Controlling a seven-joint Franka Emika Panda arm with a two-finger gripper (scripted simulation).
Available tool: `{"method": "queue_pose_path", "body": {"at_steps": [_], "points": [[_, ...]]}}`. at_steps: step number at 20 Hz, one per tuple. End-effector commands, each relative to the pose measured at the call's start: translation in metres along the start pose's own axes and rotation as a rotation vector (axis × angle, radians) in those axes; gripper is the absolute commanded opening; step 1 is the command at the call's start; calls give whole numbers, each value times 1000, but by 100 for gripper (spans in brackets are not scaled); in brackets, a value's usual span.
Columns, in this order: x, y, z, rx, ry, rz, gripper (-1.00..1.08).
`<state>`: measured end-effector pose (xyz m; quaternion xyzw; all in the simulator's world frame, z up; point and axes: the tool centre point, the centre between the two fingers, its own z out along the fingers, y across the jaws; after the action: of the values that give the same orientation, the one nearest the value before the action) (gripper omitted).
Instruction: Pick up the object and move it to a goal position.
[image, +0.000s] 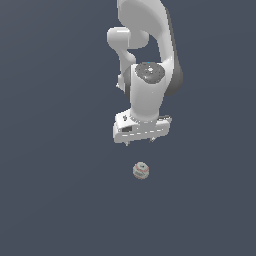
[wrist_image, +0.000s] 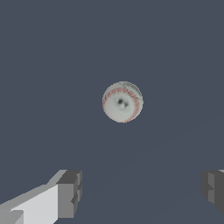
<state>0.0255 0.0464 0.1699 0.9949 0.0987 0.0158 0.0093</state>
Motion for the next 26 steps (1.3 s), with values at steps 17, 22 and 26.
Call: {"method": "queue_pose_path", "body": {"at_steps": [17,22,26], "points": [[48,-1,49,15,-19,-450,100],[57,-1,61,22,-21,-550,100],[62,-1,68,27,-22,-605,100]]}}
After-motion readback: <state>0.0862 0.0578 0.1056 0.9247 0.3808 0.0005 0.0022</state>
